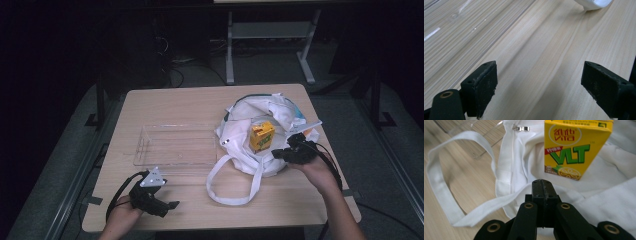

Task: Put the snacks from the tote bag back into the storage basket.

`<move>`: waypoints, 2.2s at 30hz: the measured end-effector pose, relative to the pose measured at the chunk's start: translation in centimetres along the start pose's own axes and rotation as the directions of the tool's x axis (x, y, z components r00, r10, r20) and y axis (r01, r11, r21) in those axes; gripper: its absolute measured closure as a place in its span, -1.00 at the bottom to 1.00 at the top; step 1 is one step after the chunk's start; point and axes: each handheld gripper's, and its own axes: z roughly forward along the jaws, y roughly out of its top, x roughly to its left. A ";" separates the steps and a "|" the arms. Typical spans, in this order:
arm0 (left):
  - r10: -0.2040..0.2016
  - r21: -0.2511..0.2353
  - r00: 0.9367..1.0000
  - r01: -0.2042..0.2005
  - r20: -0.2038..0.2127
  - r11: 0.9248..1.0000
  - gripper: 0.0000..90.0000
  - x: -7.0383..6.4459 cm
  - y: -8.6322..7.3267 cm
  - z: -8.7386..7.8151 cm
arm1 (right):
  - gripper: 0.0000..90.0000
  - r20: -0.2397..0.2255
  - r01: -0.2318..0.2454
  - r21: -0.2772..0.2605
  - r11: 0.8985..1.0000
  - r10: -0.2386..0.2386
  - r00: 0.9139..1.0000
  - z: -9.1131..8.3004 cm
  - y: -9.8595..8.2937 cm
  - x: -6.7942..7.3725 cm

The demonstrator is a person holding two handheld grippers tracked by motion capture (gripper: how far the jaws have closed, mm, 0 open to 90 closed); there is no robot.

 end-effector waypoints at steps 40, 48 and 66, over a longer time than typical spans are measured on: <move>0.008 -0.018 1.000 -0.008 0.003 1.000 -0.70 -0.2 0.1 -0.1 | 1.00 -0.021 0.015 0.009 1.000 -0.015 1.000 4.3 3.9 -1.0; 0.005 -0.026 1.000 -0.005 -0.004 1.000 -0.70 -0.5 0.0 -0.3 | 1.00 0.006 0.039 0.011 0.999 -0.039 0.999 5.3 4.4 -0.3; 0.022 -0.033 1.000 -0.022 0.002 0.999 -0.70 -0.6 0.1 -0.3 | 1.00 0.018 0.061 0.020 0.998 -0.061 0.998 5.5 4.5 0.4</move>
